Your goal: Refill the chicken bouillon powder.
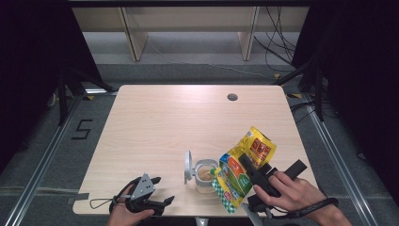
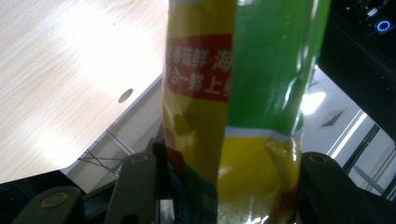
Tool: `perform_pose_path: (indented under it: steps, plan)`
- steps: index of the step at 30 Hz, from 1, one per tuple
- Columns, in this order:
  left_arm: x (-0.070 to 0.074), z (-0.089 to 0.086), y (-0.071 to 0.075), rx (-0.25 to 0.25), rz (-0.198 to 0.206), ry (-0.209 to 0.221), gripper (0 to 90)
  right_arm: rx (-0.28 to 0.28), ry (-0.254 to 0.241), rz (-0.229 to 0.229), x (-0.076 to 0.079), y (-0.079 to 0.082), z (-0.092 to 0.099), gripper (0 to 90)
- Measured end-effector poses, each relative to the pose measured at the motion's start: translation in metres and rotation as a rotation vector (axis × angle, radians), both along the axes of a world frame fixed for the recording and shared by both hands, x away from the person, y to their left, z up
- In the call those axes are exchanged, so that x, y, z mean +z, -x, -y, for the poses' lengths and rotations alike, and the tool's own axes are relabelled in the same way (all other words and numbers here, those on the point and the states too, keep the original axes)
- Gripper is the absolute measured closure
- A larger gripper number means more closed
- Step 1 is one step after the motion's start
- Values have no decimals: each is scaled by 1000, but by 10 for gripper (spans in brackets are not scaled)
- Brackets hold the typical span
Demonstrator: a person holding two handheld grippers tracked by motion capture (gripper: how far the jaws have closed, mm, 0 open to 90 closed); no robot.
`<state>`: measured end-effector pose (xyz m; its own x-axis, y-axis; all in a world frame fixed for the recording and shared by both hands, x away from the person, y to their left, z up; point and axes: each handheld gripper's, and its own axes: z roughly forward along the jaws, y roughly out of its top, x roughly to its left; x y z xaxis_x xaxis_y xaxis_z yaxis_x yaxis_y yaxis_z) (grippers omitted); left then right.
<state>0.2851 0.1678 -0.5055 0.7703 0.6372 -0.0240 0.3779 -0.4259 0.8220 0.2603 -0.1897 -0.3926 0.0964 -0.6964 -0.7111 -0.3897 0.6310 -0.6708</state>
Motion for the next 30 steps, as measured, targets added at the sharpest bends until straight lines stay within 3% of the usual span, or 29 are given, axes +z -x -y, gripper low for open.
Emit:
perform_pose_path:
  steps: [3, 5, 6, 7, 8, 13, 16, 17, 24, 26, 30]
  plan:
    - [0, 0, 0, 0, 1, 0, 188, -4, -23, -14, -1, 0, -1, 582]
    - [0, 0, 0, 4, 4, 1, 188, 33, 13, -3, 1, -1, -4, 583]
    - [0, -1, -1, -3, 15, -14, 188, 7, -22, -8, 0, -1, -2, 583]
    - [0, -1, -1, -10, 22, -20, 188, 9, -26, -9, 0, -1, -3, 583]
    - [1, -1, -2, -17, 21, -22, 188, 33, 1, 7, 2, -2, -5, 583]
    - [0, 0, 0, 0, 1, 0, 188, 0, -18, -4, 2, -4, -4, 584]
    - [0, 0, 0, -1, 0, -1, 188, -5, -26, -3, 2, -4, -3, 584]
    - [0, 0, 0, -1, 1, -1, 188, 13, -2, 2, 4, -5, -4, 584]
    - [0, 0, -1, -1, 10, -9, 188, -15, -18, 1, 4, -2, 2, 585]
    - [0, -1, -1, -5, 13, -21, 188, 6, 12, 3, 5, -2, 1, 590]
    - [0, -1, -1, -11, 9, -21, 188, -4, -5, 2, 2, 0, 2, 592]
